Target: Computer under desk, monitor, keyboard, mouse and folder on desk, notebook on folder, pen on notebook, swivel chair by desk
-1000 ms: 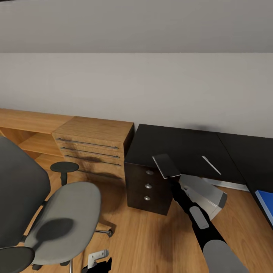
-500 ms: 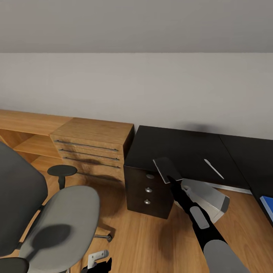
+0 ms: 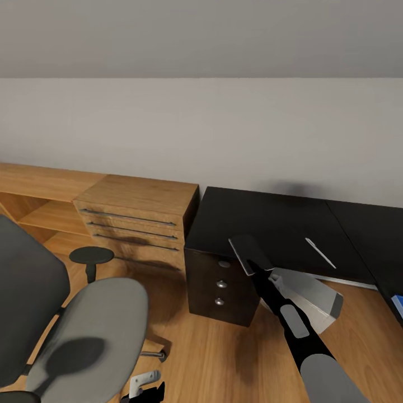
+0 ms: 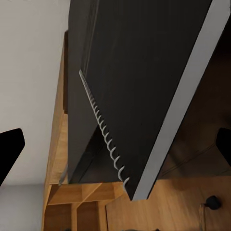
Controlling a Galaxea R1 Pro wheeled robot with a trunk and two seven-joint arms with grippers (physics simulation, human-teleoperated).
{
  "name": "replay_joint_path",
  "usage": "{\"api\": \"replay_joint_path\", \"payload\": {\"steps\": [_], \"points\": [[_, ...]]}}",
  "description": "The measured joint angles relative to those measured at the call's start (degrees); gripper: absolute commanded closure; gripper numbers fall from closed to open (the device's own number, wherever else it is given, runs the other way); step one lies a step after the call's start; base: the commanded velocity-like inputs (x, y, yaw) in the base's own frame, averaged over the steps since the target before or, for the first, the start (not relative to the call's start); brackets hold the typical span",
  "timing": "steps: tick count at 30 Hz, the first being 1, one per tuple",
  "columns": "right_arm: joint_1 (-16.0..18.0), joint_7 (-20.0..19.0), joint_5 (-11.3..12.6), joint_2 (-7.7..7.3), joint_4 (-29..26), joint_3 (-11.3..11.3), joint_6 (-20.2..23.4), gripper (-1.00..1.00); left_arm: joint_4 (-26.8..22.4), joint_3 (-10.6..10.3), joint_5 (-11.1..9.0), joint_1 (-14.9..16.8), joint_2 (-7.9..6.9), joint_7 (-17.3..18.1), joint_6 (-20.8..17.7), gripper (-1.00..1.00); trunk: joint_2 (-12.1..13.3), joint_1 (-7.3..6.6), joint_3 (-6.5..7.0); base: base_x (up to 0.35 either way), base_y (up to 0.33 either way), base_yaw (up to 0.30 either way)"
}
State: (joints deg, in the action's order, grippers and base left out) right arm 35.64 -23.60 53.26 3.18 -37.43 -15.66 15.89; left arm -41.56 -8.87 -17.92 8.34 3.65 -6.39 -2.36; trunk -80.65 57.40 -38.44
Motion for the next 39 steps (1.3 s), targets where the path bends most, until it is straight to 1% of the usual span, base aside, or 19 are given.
{"api": "replay_joint_path", "payload": {"steps": [10, 16, 25, 29, 32, 36, 39], "points": [[0.0, 0.0, 0.0, -0.11, 0.0, -0.2, 0.1, -1.00, 0.0, 0.0, 0.0, 0.0, 0.00, 0.0, 0.0, -1.00, 0.0, 0.01, 0.00, 0.016, 0.008, 0.000], [0.0, 0.1, 0.0, -0.09, 0.1, -2.2, 0.1, -1.00, 0.0, 0.0, 0.0, 0.0, 0.00, 0.0, 0.0, -1.00, 0.0, 0.01, 0.00, 0.001, 0.000, 0.000], [0.0, 0.5, 0.2, -0.04, 0.3, -6.4, 0.4, -1.00, 0.0, 0.0, 0.0, 0.0, 0.00, 0.0, 0.0, -1.00, 0.0, 0.01, 0.00, 0.000, 0.000, 0.000], [0.0, 0.6, 0.2, -0.01, 0.4, -7.5, 0.8, -1.00, 0.0, 0.0, 0.0, 0.0, 0.00, 0.0, 0.0, -1.00, 0.0, 0.01, 0.00, 0.000, 0.000, 0.000], [0.0, 0.6, 1.1, 0.00, 0.4, -8.1, 0.9, -1.00, 0.0, 0.0, 0.0, 0.0, 0.00, 0.0, 0.0, -1.00, 0.0, 0.01, 0.00, 0.000, 0.000, 0.000], [0.0, 1.3, 3.6, -0.04, 0.4, -8.5, 1.0, -1.00, 0.0, 0.0, 0.0, 0.0, 0.00, 0.0, 0.0, -1.00, 0.0, 0.01, 0.00, 0.000, 0.000, 0.000], [-0.1, 1.9, 4.6, -0.05, 0.4, -8.5, 1.1, -1.00, 0.0, 0.0, 0.0, 0.0, 0.00, 0.0, 0.0, -1.00, 0.0, 0.01, 0.00, 0.000, 0.000, 0.000]]}}
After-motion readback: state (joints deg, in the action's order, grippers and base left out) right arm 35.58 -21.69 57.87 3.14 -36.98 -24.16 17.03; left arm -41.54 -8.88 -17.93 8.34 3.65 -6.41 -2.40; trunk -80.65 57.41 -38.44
